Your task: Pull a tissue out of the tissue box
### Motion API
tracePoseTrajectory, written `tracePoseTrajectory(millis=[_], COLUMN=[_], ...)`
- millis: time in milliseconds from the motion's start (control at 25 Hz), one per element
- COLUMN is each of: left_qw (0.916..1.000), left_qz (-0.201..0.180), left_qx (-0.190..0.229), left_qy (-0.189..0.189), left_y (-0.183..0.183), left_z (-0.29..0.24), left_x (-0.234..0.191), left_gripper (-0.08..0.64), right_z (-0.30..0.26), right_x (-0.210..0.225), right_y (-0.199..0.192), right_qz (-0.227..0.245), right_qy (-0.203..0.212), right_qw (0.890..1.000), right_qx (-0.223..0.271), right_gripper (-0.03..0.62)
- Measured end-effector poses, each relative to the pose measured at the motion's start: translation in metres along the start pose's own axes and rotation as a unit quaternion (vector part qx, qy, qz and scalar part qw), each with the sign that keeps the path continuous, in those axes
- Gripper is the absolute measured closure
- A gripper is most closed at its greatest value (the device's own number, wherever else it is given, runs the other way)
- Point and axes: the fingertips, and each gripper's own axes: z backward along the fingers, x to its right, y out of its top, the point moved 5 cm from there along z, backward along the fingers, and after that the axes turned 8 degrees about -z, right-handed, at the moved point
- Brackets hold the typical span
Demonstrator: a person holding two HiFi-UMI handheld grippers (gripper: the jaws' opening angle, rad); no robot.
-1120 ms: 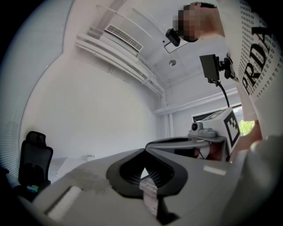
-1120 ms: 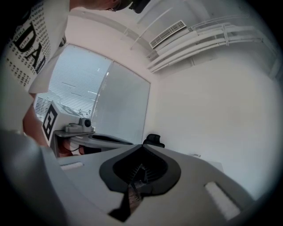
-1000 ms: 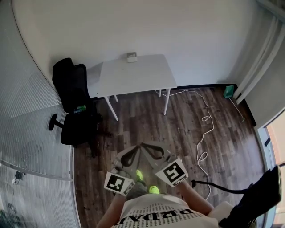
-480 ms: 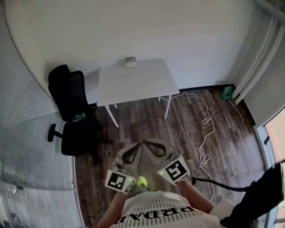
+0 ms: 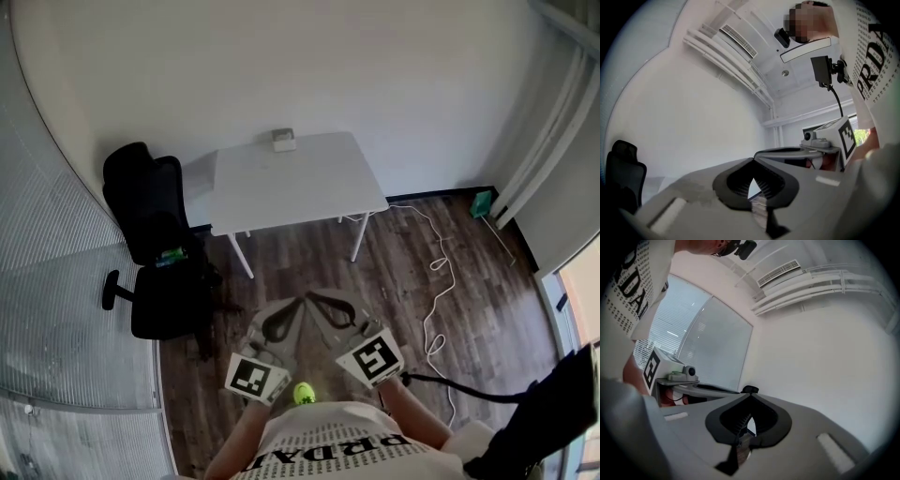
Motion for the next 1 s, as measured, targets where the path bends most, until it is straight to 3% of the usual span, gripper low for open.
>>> tracePoseTrajectory(millis=[400,1000], left_qw=[0.9999,0.9989], left_qz=[0.006,0.003], left_qx=[-0.009,-0.031], left_qy=[0.006,0.036], left_y=[-0.019,-0.038], left_z=[-0.035,-0.163], left_x=[-0.015,-0.033], left_gripper=[0.569,0.569], right_z=[-0.015,-0.034], right_x=[0.035,0.169], right_y=[-0.017,-0.029], right_qz=[-0.01,-0.019], right_qy=[0.005,0.041], right_qw=[1.0,0.999], right_qx=[-0.012,-0.009], right_gripper=[0.588,0.588])
